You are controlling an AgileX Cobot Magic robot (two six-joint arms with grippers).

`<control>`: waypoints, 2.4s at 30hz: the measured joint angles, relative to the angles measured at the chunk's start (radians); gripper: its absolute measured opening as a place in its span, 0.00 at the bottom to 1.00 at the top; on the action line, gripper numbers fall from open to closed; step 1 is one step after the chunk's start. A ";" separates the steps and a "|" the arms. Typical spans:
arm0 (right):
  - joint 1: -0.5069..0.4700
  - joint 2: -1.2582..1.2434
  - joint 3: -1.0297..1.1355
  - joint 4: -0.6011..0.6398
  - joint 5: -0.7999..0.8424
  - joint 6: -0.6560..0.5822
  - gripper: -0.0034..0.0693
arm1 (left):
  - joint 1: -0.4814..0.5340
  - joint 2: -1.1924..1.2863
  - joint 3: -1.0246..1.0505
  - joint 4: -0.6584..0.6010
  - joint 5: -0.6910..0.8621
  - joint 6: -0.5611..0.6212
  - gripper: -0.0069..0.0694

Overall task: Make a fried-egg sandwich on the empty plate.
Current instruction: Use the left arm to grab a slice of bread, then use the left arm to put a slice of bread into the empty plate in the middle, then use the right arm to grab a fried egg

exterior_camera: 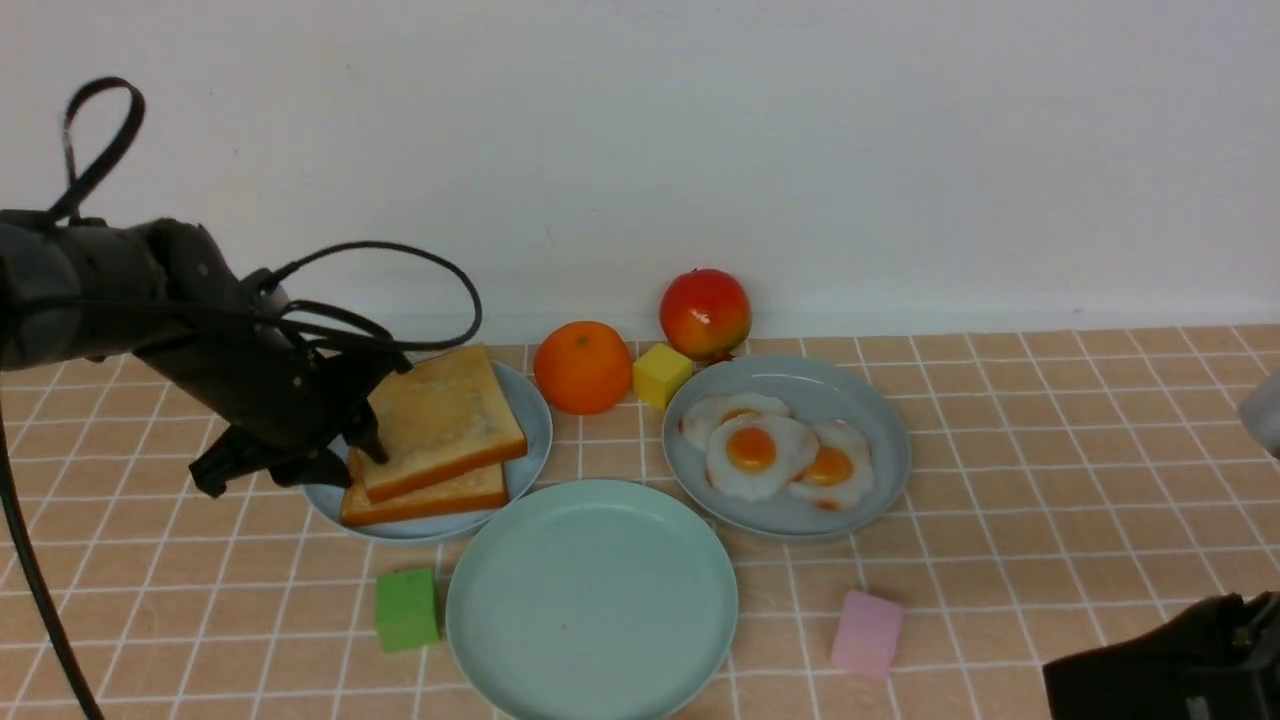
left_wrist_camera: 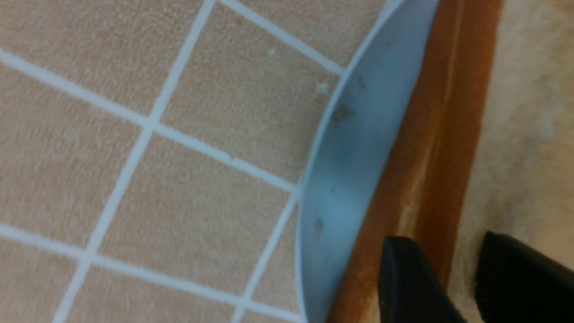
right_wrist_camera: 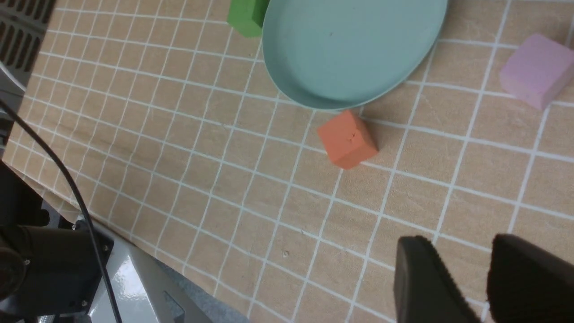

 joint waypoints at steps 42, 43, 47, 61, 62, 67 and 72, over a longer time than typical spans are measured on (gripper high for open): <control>0.000 0.000 0.000 -0.044 0.013 -0.003 0.38 | -0.097 -0.369 0.466 -0.731 0.012 0.832 0.07; 0.000 0.000 0.000 -0.044 0.011 -0.003 0.38 | -0.117 -0.367 0.469 -0.746 -0.023 0.851 0.07; 0.000 0.000 0.000 -0.045 0.006 -0.003 0.38 | -0.164 -0.345 0.469 -0.762 -0.101 0.868 0.08; 0.000 0.000 0.000 -0.088 -0.005 -0.003 0.38 | -0.177 -0.306 0.469 -0.744 -0.039 0.815 0.13; 0.000 0.000 0.000 -0.088 -0.005 -0.003 0.38 | -0.177 -0.306 0.469 -0.743 -0.035 0.809 0.13; 0.000 0.000 0.000 -0.088 -0.024 -0.003 0.38 | -0.171 -0.309 0.468 -0.719 -0.033 0.726 0.21; 0.000 0.000 0.000 -0.088 -0.024 -0.003 0.38 | -0.148 -0.309 0.442 -0.670 -0.007 0.663 0.34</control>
